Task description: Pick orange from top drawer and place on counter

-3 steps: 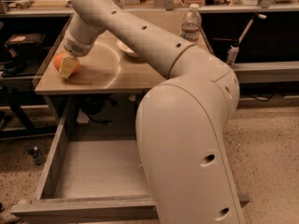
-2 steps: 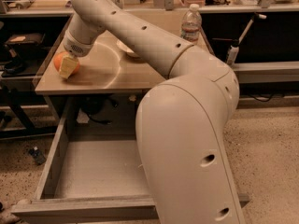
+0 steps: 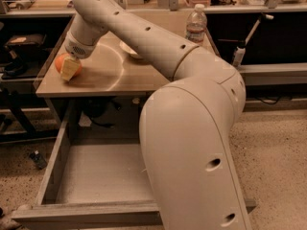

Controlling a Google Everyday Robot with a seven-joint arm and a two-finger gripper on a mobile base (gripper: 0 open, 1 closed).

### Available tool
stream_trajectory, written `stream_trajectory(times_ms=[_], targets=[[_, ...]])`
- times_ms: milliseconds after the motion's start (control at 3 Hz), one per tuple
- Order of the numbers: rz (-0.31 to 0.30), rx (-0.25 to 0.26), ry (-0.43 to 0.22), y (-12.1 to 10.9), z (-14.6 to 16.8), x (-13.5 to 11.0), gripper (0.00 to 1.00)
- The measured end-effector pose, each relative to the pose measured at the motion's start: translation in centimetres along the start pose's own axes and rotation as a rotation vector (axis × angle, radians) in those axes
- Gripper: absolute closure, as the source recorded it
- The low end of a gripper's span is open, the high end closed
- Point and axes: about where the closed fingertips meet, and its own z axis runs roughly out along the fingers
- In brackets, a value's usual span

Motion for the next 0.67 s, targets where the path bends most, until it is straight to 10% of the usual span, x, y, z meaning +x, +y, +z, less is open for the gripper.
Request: stream_trajectory(times_ms=[667], targets=[[0.0,0.0,0.0,0.0,0.01,0.0,0.0]])
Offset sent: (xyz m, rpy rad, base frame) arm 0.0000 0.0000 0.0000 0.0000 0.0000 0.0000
